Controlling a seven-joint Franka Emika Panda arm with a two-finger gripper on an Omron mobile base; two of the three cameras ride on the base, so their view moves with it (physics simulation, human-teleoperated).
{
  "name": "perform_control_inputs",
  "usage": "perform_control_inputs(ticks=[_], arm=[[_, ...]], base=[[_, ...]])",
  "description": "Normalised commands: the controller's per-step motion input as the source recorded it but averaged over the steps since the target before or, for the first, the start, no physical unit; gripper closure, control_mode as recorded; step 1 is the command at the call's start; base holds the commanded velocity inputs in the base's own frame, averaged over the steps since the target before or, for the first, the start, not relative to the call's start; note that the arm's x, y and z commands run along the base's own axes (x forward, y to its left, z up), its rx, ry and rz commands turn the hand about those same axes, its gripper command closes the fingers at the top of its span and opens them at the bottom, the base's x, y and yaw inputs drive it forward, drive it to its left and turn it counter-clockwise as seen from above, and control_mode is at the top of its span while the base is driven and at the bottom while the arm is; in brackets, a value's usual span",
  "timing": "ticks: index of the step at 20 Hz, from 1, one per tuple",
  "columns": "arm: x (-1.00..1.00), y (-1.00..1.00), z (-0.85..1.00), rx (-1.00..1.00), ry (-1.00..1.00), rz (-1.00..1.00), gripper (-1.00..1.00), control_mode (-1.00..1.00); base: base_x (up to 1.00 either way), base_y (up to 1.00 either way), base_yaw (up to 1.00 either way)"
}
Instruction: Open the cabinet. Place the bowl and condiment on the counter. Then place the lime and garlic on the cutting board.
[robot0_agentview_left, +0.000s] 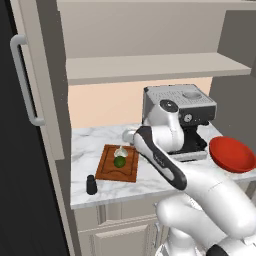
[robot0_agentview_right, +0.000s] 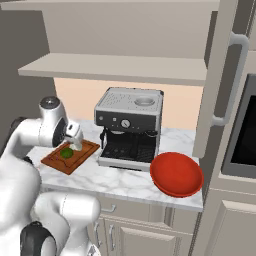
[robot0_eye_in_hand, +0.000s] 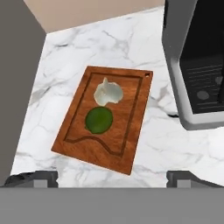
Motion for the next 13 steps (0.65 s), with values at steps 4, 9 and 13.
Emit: perform_control_inputs(ticks=[4,9,13], arm=[[-0.92,-0.5,0.79,0.0,-0.3,0.0,-1.0,-1.0],[-0.93,-0.41,0.86,0.0,-0.26,0.0,-1.0,-1.0],[-0.96,-0.4,0.71,0.0,-0.15,0.0,-1.0,-1.0]], base=[[0.0,0.0,0.0],[0.0,0.0,0.0],[0.0,0.0,0.0]])
